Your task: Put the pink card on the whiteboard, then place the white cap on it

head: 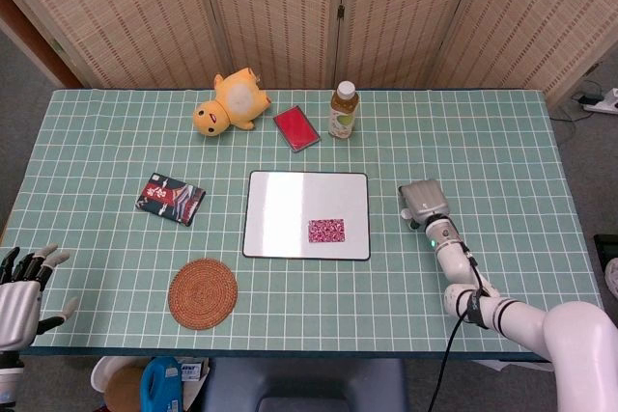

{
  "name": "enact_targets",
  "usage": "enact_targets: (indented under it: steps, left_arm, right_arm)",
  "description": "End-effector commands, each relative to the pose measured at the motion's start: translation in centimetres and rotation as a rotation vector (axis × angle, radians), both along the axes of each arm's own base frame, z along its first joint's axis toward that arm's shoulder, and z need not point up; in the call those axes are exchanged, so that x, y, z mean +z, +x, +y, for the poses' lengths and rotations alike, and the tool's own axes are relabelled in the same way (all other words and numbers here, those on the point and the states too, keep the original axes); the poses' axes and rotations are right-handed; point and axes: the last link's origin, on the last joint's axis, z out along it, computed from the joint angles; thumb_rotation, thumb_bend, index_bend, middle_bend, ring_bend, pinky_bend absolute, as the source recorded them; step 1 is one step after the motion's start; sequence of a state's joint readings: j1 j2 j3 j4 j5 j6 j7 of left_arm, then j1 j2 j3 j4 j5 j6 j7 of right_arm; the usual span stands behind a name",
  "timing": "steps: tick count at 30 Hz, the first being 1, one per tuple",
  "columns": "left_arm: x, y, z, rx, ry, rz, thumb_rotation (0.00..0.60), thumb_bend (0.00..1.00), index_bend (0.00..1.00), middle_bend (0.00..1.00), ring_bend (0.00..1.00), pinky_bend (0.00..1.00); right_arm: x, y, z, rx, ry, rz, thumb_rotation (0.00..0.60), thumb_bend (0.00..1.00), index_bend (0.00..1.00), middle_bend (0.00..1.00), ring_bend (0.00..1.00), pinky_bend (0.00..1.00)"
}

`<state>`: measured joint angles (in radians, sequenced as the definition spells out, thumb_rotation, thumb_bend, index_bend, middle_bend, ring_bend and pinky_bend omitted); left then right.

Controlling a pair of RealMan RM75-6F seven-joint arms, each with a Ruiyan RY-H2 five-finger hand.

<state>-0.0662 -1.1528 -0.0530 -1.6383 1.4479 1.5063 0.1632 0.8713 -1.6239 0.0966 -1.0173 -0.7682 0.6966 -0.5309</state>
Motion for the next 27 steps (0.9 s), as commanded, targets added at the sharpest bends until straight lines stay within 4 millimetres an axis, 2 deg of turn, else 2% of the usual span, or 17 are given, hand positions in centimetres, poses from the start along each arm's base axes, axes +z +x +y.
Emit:
enact_targets:
  steps: [1,19,23,27]
  left_arm:
    - [0.0,0.0,0.0,0.001,0.0,-0.001,0.6,0.22,0.23,0.17,0.17,0.04]
    - [0.0,-0.3,-0.1,0.012,-0.002,0.001,0.6,0.22,0.23,0.17,0.17,0.04]
    - [0.0,-0.2,-0.1,0.01,0.0,0.001,0.6,0.22,0.23,0.17,0.17,0.04]
    - [0.0,-0.2,-0.1,0.008,-0.001,0.001,0.6,0.22,0.23,0.17,0.17,0.04]
  right_arm:
    - [-0.1,0.1,-0.1,-0.003,0.0,-0.001,0.6,0.22,0.42,0.84,1.0,1.0]
    - [-0.1,0.4,-0.2,-0.01,-0.003,-0.012,0.6,0.3,0.52,0.85,1.0,1.0]
    - [0.5,1.5,-0.1,0.017,-0.006,-0.043,0.6,0.3,0.52,0.85,1.0,1.0]
    - [1.2,3.5,0.3,0.063,0.006,-0.09,0.6,0.3,0.52,0.85,1.0,1.0]
